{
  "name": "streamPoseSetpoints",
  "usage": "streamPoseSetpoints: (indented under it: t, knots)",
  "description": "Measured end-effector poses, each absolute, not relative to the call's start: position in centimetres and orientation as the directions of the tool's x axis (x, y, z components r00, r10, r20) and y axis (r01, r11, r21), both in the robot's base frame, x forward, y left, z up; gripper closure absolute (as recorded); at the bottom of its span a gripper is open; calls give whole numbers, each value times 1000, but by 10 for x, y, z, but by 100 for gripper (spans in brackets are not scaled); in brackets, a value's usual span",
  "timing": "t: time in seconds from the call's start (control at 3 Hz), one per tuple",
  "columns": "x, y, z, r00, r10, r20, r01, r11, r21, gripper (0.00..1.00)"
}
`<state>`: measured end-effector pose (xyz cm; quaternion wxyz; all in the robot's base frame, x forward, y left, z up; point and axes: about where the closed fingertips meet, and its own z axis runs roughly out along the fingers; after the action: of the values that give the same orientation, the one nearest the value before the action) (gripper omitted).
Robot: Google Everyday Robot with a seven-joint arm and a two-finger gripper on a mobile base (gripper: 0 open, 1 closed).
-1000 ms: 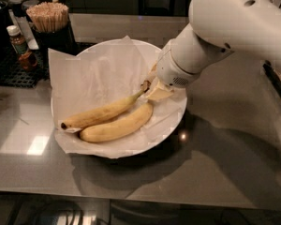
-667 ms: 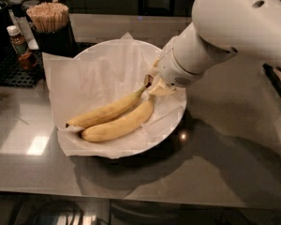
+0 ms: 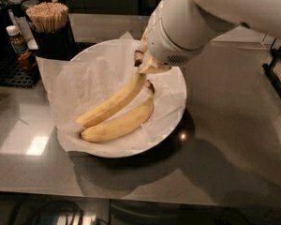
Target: Pick banana from white bowl
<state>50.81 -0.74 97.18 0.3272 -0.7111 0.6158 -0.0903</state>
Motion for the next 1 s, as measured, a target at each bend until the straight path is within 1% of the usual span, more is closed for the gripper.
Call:
streamPoseSetpoints:
  t: [0.33,0.67,1.0]
  knots:
    - [487,12,1028,300,-929,-217,-746,-86,-660,100]
    - [473,19,1060,337,-920,-200,-700,-102,-707,100]
    - [472,19,1060,337,-920,-200,-699,-102,-707,100]
